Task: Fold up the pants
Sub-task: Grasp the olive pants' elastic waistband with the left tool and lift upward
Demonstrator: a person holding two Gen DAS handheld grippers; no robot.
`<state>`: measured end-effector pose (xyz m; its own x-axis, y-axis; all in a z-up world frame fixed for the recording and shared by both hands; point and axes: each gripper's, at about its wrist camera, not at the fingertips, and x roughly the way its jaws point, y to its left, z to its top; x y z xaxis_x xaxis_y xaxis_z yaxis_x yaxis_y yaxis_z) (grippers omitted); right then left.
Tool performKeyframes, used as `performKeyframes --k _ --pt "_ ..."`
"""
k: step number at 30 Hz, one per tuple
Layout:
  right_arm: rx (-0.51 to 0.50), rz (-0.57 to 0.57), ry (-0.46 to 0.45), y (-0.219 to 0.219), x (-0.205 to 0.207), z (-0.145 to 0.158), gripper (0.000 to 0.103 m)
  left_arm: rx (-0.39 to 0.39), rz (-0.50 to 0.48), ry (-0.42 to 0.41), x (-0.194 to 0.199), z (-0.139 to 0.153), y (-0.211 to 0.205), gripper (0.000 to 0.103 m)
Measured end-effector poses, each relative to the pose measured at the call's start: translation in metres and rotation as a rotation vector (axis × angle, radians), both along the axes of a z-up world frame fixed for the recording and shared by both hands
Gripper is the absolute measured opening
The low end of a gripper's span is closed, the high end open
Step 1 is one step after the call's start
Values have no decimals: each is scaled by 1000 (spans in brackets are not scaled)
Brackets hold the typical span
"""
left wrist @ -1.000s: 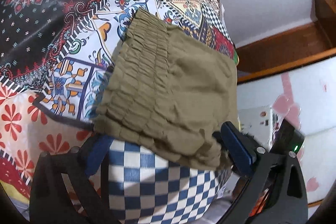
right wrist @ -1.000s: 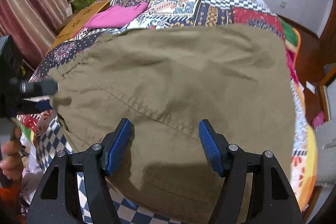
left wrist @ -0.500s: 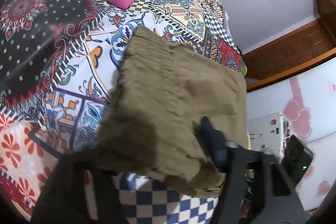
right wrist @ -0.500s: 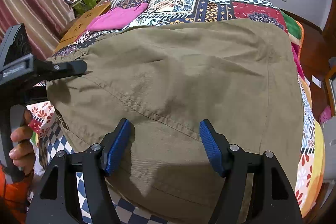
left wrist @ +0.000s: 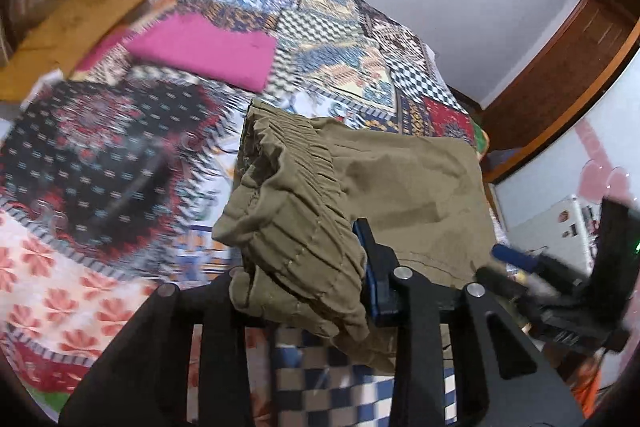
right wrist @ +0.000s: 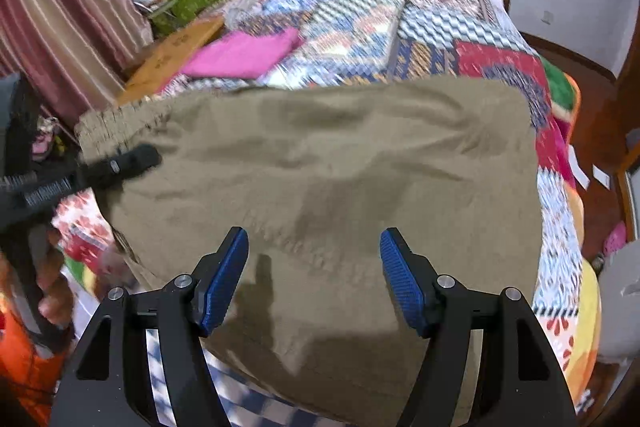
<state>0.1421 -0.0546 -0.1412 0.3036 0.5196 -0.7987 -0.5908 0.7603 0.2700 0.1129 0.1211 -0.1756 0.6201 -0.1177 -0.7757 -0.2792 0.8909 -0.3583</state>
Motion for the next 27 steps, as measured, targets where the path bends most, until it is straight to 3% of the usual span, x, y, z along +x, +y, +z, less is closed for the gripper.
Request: performKeyframes --k 4,8,16,19,23,27 --pt "35 26 -41 36 3 15 65 14 41 -4 -20 4 19 33" --pt "26 43 -37 72 9 10 65 16 78 -5 -39 1 34 33" --pt "-139 200 77 140 4 -51 64 51 70 -32 -54 4 38 33" --pt "-165 215 53 142 1 -48 64 73 70 -37 -52 4 35 33" --pt "-118 200 68 126 0 -34 63 90 70 -56 -50 10 34 33" --pt "-63 177 7 101 -14 -7 63 135 56 -62 -46 18 29 33"
